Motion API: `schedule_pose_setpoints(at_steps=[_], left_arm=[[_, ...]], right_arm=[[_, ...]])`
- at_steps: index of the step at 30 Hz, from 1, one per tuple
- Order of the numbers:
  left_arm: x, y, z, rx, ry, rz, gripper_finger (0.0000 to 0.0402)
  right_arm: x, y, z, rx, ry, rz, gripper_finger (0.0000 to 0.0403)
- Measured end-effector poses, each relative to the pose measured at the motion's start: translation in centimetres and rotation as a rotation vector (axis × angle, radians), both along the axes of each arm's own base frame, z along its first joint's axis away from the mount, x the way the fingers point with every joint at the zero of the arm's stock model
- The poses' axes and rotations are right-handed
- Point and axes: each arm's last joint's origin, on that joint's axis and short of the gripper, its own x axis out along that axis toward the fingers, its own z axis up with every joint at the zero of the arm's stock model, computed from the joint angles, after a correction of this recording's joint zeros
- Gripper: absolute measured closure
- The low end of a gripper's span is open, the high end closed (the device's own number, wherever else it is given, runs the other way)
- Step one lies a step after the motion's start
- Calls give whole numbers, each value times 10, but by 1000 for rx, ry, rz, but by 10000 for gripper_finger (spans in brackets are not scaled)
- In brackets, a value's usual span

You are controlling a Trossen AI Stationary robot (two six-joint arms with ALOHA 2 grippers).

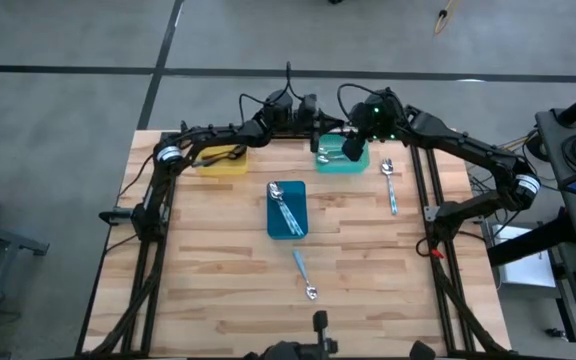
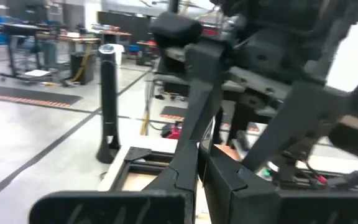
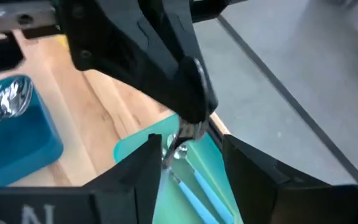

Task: Sort silverware by color (type)
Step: Put the light blue spoon into the light blue bin

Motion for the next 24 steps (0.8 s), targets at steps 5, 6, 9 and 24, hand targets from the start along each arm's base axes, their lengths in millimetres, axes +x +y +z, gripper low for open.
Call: schedule_pose_setpoints(at_steps=[5, 6, 9, 24], left_arm=[[-5, 6, 6, -18, -6, 110, 401], [-6, 7, 7, -26, -4, 135, 401], [-7, 9, 10, -62, -11, 216, 401], [-13, 12, 20, -135, -43, 265, 401]], right_arm=[[0, -2, 10, -14, -28, -35, 230], [0, -2, 11, -23, -29, -56, 229], [-1, -4, 15, -57, -28, -128, 231], [4, -7, -21, -92, -82, -135, 244]])
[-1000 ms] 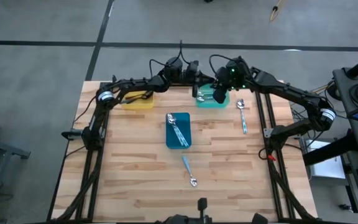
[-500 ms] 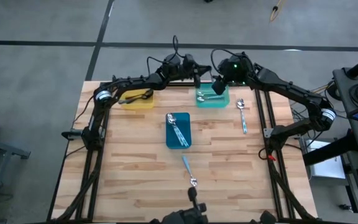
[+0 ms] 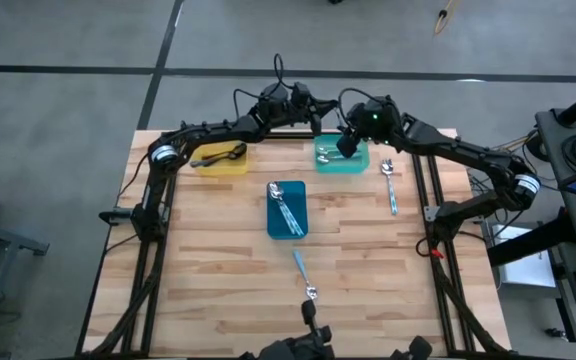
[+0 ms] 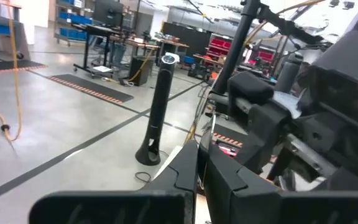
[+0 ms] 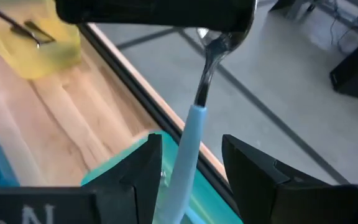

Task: Sort silverware by color (type)
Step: Put the light blue spoon into the light blue bin

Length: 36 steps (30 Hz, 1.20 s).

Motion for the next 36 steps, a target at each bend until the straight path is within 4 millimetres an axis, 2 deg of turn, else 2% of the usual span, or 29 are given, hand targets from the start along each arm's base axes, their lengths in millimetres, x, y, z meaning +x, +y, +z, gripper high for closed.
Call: schedule_pose_setpoints(at_steps=[8, 27, 31, 36], left_arm=[[0, -1, 0, -21, -6, -38, 401], [7, -13, 2, -33, -30, -73, 401], [7, -13, 2, -34, -30, -75, 401], [7, -13, 2, -36, -29, -78, 401]], right_arm=[[1, -3, -11, -76, -47, -43, 264], [3, -5, -7, -146, -73, -48, 344], [3, -4, -8, -145, -64, -42, 383], [2, -4, -9, -136, -61, -40, 387]])
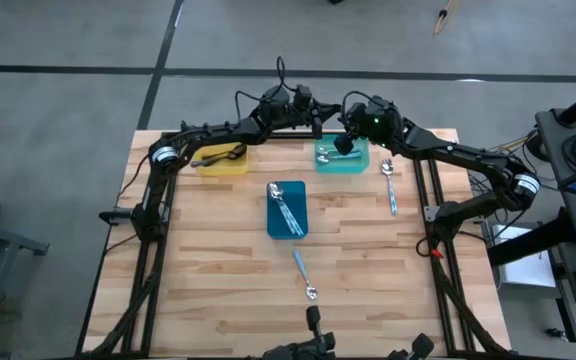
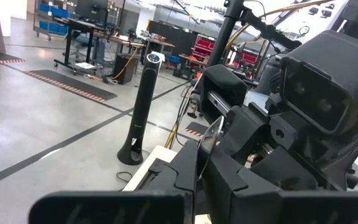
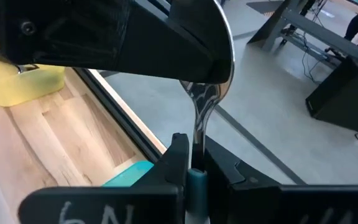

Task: Sort silverware by color (type)
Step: Put the light blue spoon into the light blue bin

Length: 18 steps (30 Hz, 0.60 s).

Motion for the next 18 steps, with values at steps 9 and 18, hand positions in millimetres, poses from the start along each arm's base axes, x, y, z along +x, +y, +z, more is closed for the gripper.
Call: schedule_pose_setpoints(at_steps=[9, 18], left_arm=[[-3, 4, -2, -1, 22, -8, 391], [-15, 19, -4, 1, 43, -192, 353]], right_arm=[[-3, 0, 10, 59, 65, -19, 389], [-6, 3, 27, 111, 137, -10, 391]])
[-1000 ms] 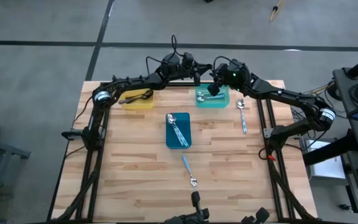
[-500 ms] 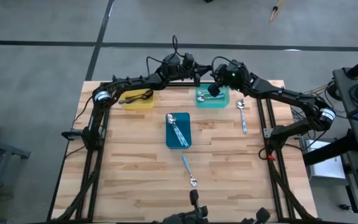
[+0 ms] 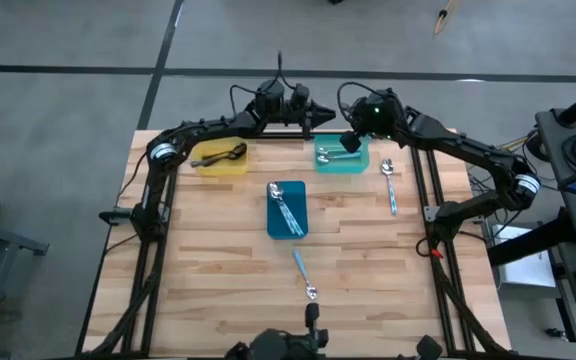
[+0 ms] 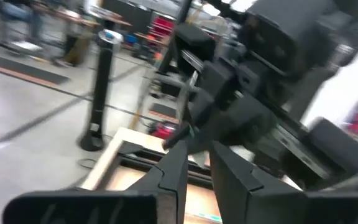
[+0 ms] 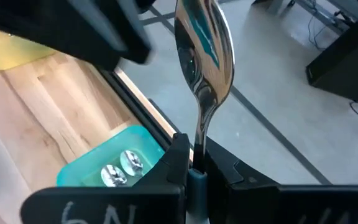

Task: Sort silverware by color (type)
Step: Put the light blue spoon into the light blue bin

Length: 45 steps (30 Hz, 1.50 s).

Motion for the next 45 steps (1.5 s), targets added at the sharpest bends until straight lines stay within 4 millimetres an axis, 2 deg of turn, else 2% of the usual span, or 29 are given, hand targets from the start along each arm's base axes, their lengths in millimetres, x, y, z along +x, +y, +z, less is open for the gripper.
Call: schedule_pose_setpoints(at_steps=[4, 8, 13, 18, 24, 29, 35, 45], left_arm=[[-12, 12, 4, -40, -3, -80, 338], [-20, 14, 16, -40, -23, -118, 335], [-35, 10, 46, 7, -63, -178, 335], [-64, 14, 81, 59, -106, -148, 335], [-94, 20, 108, 97, -122, -124, 339], [-97, 14, 114, 111, -122, -183, 341], [-99, 11, 117, 113, -117, -223, 341], [-102, 8, 121, 103, -111, -242, 341]], right_arm=[[2, -1, 3, 4, 10, 33, 391], [15, -11, -2, 11, 51, 81, 392], [31, -32, -12, 67, 172, 129, 392], [39, -54, -23, 174, 227, 247, 392], [45, -74, -47, 269, 344, 415, 392], [45, -85, -77, 316, 480, 514, 391], [48, -93, -105, 376, 544, 551, 391], [55, -99, -130, 404, 573, 568, 390]])
